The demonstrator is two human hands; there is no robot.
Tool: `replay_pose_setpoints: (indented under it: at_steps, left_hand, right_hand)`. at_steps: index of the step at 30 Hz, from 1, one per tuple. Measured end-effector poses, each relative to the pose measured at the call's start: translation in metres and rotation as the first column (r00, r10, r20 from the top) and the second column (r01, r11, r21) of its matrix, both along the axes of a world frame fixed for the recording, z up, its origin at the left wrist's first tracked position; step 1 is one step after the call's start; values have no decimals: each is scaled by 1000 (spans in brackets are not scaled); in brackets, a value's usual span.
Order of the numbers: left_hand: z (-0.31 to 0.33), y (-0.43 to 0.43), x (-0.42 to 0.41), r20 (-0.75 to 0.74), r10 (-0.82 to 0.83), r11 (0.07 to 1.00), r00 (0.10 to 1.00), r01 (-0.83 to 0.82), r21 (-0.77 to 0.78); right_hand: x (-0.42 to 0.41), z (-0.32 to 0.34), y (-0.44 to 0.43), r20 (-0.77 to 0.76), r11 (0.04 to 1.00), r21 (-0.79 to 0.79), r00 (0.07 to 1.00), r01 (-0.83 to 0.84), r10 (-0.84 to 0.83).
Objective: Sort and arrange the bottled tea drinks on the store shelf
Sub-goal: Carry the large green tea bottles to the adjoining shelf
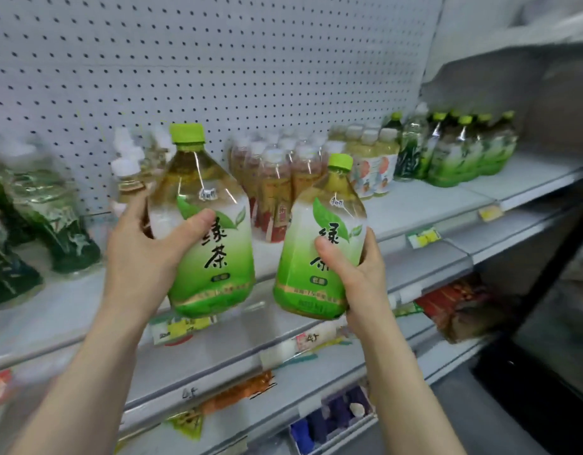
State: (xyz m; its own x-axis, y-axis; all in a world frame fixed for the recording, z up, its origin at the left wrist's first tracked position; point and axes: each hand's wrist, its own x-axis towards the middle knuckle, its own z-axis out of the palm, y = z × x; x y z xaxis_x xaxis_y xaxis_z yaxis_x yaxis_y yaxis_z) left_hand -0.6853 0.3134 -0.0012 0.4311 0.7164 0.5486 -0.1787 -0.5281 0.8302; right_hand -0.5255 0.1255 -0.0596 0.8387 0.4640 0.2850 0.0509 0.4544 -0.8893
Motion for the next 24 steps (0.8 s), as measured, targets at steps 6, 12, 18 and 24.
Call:
replay_pose_setpoints:
  at_steps: [6,12,18,24]
  left_hand:
    - [-10,-55,112,25,-177,975,984,179,-135]
    - [-14,-132,240,70,-259,942,963,268,-202]
    - [-22,-188,346,39,-299,931,953,300,-208]
    - [-19,-203,435,37,-308,923,951,308,-232]
  right_hand:
    - [86,-4,-78,-9,992,-20,992,123,-123]
    - [197,3,-167,45,972,-77,975,222,-220]
    - [299,9,-235,60,947,-92,951,306,-302]
    - [391,9,-254,47,925,-100,930,366,-363]
